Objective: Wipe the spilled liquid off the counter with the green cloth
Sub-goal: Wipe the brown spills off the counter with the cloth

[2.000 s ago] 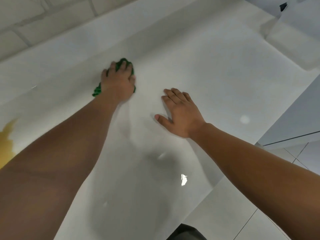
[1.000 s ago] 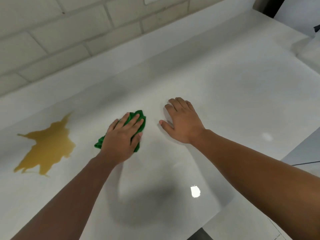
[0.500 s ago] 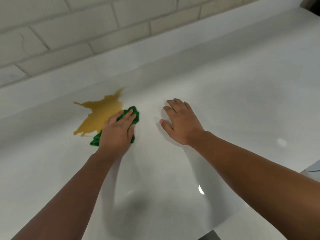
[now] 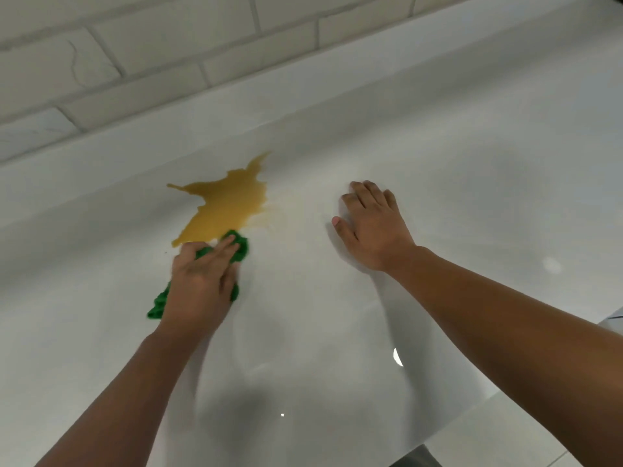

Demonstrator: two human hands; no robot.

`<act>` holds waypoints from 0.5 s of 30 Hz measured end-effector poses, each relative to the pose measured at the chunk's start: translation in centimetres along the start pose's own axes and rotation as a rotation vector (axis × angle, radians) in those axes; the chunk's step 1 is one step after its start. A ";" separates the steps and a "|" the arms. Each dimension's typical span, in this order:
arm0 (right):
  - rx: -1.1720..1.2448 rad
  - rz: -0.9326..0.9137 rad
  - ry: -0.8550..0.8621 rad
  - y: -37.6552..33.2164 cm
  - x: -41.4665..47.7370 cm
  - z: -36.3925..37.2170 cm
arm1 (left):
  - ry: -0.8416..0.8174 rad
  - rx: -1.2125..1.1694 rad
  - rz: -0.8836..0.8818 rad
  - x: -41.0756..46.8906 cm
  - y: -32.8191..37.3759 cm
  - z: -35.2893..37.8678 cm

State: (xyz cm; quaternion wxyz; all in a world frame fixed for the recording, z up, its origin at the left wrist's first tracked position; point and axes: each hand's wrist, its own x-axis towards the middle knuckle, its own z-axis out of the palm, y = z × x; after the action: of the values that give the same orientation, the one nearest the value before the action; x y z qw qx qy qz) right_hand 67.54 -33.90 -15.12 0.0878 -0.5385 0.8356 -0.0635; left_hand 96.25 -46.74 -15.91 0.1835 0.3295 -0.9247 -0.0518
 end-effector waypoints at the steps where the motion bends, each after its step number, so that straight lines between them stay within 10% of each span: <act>1: 0.000 -0.002 0.001 -0.2 0.1 0.0 | 0.041 0.008 -0.111 -0.1 -0.9 -0.5; 7: -0.002 -0.036 -0.026 -1.7 0.5 0.1 | 0.026 0.099 -0.524 5.4 -6.1 0.2; 15: -0.012 -0.023 -0.034 -1.8 0.7 0.4 | -0.194 0.108 -0.023 10.0 2.4 3.9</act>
State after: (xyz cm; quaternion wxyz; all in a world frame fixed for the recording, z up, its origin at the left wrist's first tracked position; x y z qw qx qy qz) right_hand 68.99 -35.25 -15.18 0.0981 -0.5495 0.8282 -0.0501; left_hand 86.25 -51.27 -16.01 0.0745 0.3430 -0.9357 -0.0357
